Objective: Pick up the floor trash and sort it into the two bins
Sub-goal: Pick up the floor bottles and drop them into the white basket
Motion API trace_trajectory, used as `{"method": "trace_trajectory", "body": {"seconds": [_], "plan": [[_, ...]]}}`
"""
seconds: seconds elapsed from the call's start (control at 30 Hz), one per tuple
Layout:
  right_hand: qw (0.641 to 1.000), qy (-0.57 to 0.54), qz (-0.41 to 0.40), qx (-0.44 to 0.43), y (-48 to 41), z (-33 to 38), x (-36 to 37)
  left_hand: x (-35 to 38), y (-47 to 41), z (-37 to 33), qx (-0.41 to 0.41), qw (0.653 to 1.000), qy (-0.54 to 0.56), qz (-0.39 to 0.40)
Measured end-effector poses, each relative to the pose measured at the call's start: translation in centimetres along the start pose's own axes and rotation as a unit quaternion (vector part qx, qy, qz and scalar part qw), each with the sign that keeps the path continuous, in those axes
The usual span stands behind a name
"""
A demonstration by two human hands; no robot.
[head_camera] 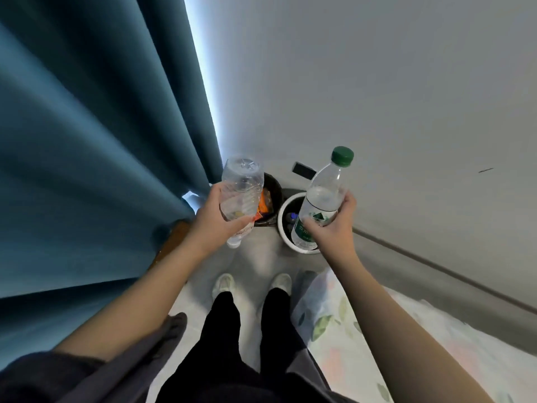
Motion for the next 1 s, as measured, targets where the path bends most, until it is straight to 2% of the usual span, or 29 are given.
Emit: {"method": "trace_trajectory", "body": {"seconds": [0.17, 0.33, 0.47, 0.73, 1.0], "plan": [[0.998, -0.008, 0.006, 0.058, -7.2, -6.1, -2.3, 6.6, -3.1, 3.3, -0.064, 0.997, -0.032, -0.007], [0.995, 0.013, 0.02, 0.094, -13.7, -15.7, -1.4, 14.5, -6.8, 10.3, -0.122, 0.992, -0.032, 0.011], [0.993, 0.058, -0.005, 0.107, -17.8, -23.7, 0.0, 19.4, -11.3, 15.9, -0.154, 0.986, -0.059, 0.03], [0.985, 0.092, -0.038, 0.142, -22.6, -37.8, 3.2, 26.7, -18.2, 25.2, -0.187, 0.977, -0.072, 0.069], [0.977, 0.128, 0.022, 0.171, -25.2, -48.8, 9.5, 29.8, -23.1, 31.4, -0.187, 0.977, -0.05, 0.09]]}}
Point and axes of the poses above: each hand's wrist, its own y-axis away from the middle knuckle, its own x-axis out of the palm, z = x × y, the point moved 8 cm from there along -y, towards the middle knuckle, and after that the axes turned 10 degrees about -z, right-handed, at the moved point
